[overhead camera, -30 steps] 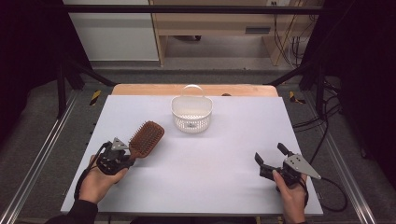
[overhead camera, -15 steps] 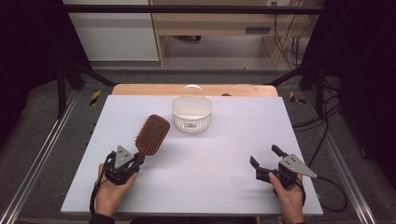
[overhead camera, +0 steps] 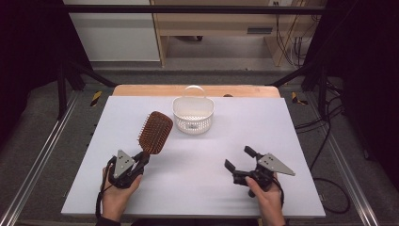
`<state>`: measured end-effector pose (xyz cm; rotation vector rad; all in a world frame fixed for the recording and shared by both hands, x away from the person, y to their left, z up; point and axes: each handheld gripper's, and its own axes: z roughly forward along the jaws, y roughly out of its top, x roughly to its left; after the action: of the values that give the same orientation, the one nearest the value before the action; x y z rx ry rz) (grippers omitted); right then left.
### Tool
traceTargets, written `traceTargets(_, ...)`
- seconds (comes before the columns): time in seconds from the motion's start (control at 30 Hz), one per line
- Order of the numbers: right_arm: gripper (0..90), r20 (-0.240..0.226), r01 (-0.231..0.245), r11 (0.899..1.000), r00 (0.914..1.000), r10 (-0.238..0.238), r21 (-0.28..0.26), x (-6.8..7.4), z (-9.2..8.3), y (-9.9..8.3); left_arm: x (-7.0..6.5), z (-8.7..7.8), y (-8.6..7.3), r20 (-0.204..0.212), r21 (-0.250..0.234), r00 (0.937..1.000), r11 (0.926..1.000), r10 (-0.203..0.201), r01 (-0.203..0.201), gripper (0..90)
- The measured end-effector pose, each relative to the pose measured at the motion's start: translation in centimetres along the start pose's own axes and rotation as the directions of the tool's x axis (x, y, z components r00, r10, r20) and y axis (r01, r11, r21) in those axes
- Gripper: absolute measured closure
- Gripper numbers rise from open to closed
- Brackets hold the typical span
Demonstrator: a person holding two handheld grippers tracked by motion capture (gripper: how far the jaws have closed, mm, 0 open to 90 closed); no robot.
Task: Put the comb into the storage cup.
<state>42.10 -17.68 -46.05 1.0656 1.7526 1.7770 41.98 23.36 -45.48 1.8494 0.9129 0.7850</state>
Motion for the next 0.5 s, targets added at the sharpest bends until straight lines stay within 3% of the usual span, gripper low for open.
traceTargets(0.17,3.9,-0.107,-0.036,0.999,0.9937,0.036,0.001,3.3,3.5,0.3,-0.4,-0.3,0.1,0.013,-0.030,0.9995,0.9992,0.028,-0.027,72.3)
traceTargets(0.27,4.7,-0.148,-0.043,0.999,0.9879,0.044,0.007,4.8,5.2,0.6,-0.3,-0.4,-0.1,0.025,-0.034,0.9995,0.9993,0.019,-0.018,72.2)
traceTargets(0.4,5.8,-0.174,-0.051,0.999,0.9833,0.054,0.020,6.3,6.8,1.3,-0.4,-0.5,-0.2,0.031,-0.039,0.9994,0.9991,0.017,-0.016,72.2)
traceTargets(0.5,6.2,-0.193,-0.047,0.998,0.9797,0.053,0.033,7.0,7.7,2.2,-0.4,-0.6,-0.1,0.056,-0.075,0.9984,0.9972,-0.001,0.005,72.2)
